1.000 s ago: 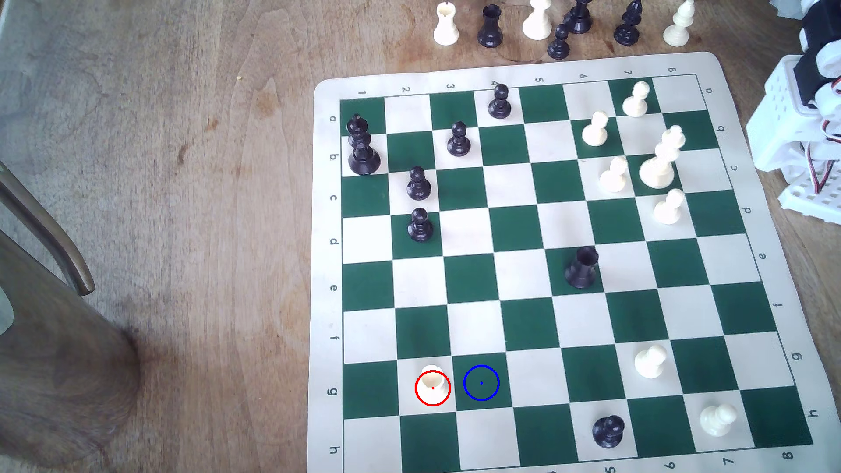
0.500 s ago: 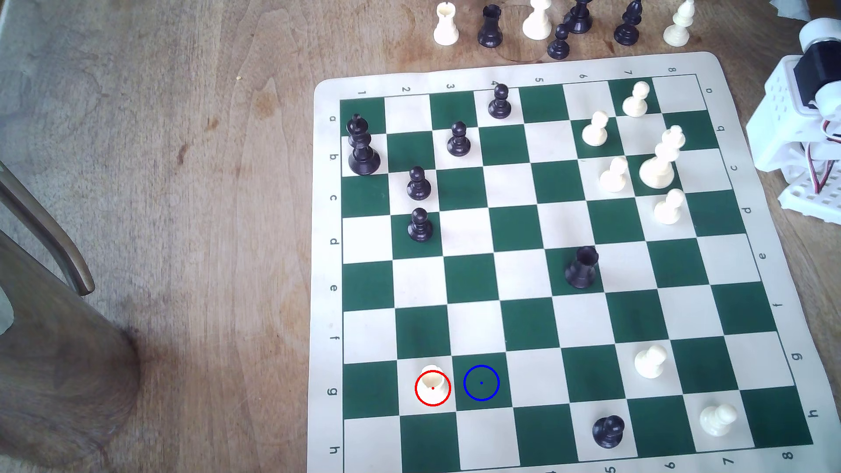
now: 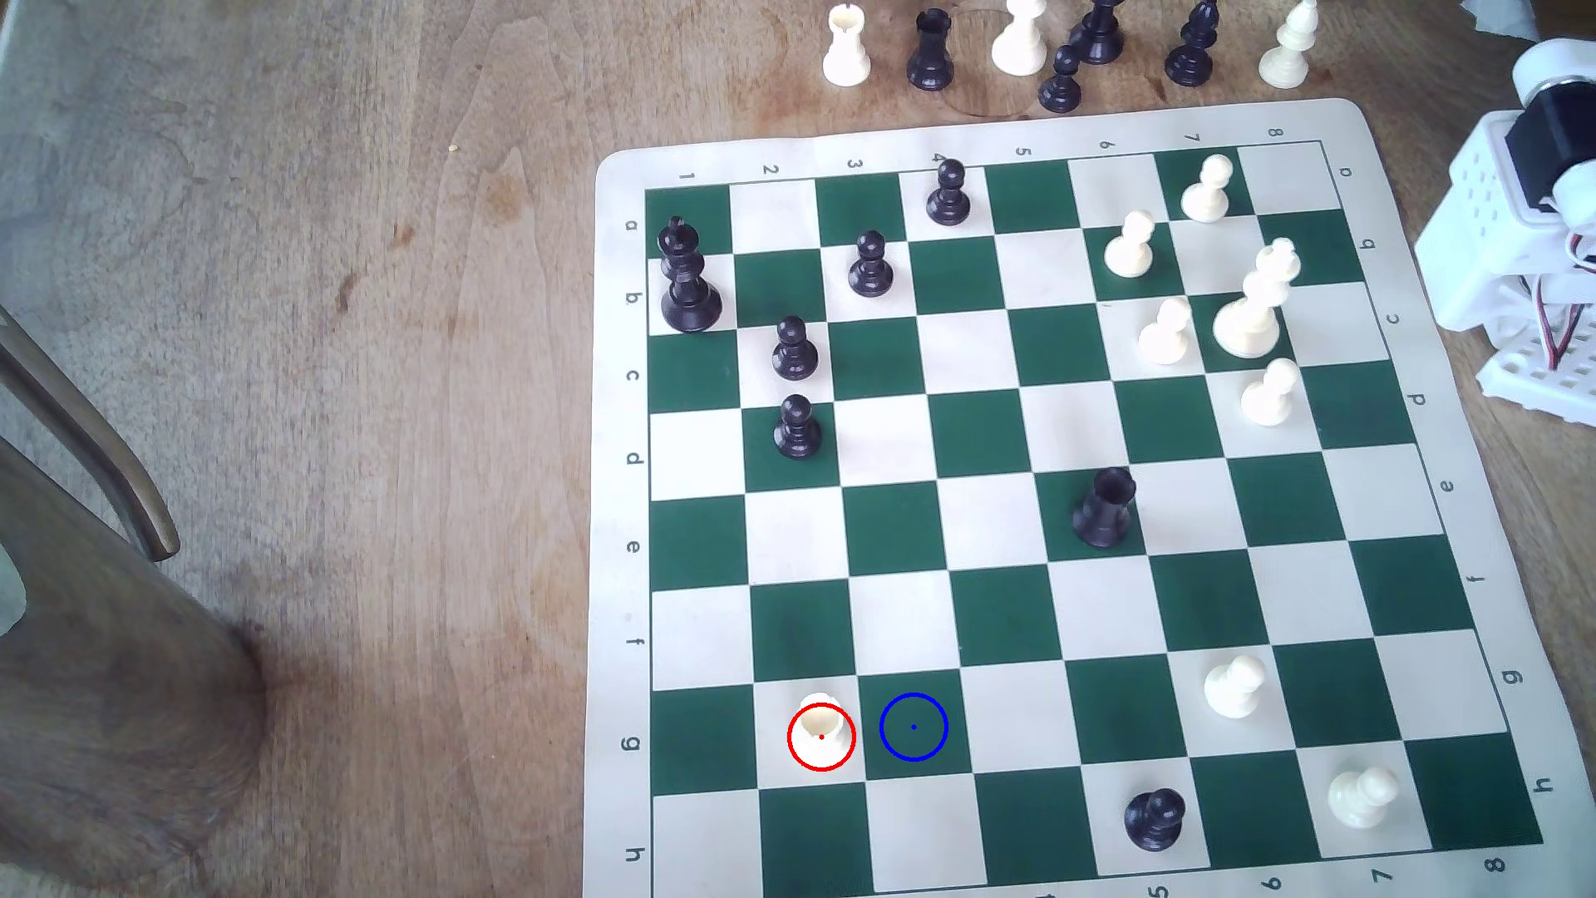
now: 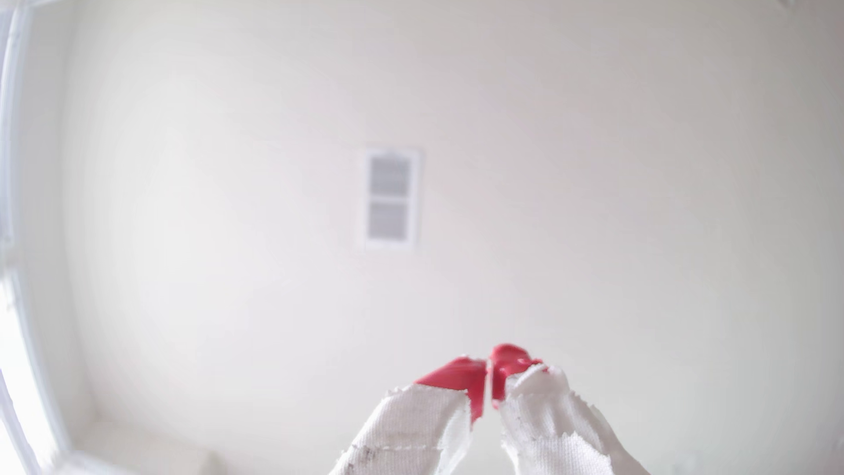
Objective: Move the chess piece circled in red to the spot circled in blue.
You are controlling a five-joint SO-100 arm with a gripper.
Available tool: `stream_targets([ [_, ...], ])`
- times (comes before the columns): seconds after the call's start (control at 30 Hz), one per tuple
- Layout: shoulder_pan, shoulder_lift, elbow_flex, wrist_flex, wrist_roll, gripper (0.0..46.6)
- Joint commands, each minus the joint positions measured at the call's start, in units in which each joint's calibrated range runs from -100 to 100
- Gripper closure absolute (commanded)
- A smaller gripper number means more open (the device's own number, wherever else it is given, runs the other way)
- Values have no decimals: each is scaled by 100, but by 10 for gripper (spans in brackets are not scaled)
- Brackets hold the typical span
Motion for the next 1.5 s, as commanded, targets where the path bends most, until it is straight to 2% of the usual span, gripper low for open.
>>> stream_targets([
  [0.0,-137,-11,-590,873,-5,464],
  [0.03,-223,-11,-608,914,0,455],
  [0.07,-238,-11,-663,1110,-5,416],
  [0.1,-238,-11,-735,1454,-5,445],
  [0.17,-246,-11,-908,2069,-34,426],
  [0.23,-246,-11,-1071,2765,-44,448],
  [0.27,-199,-11,-1225,3633,-44,464],
  [0.3,-238,-11,-1306,4042,-49,464],
  [0.37,-309,6,-1388,4747,-303,464],
  [0.4,-277,91,-1442,4960,-337,464],
  [0.43,-270,320,-1606,5312,-430,464],
  [0.53,-340,804,-2032,6024,-430,464],
  [0.6,-465,1381,-2440,6524,-513,464],
  [0.7,-700,2400,-3192,6557,-630,464],
  [0.8,-848,2883,-3428,6180,-635,464],
  [0.83,-1028,3147,-3600,6164,-635,464],
  [0.87,-1279,3698,-4153,6540,-781,464],
  [0.9,-1396,3902,-4362,6688,-801,464],
  [0.97,-1591,4369,-4788,6934,-781,464],
  [1.0,-1779,4963,-5395,7556,-527,447],
  [1.1,-2014,5286,-5622,7769,-552,451],
  [1.23,-2162,6007,-6102,8309,-772,417],
  [1.27,-2162,6186,-6266,8514,-821,415],
  [1.3,-2162,6610,-6628,8997,-894,440],
  [1.33,-2155,6831,-6782,9153,-1045,459],
  [1.4,-2147,7136,-6801,9210,-1236,464],
  [1.43,-2131,7400,-6810,9219,-1534,464],
  [1.47,-2147,7527,-6810,9227,-1617,464],
])
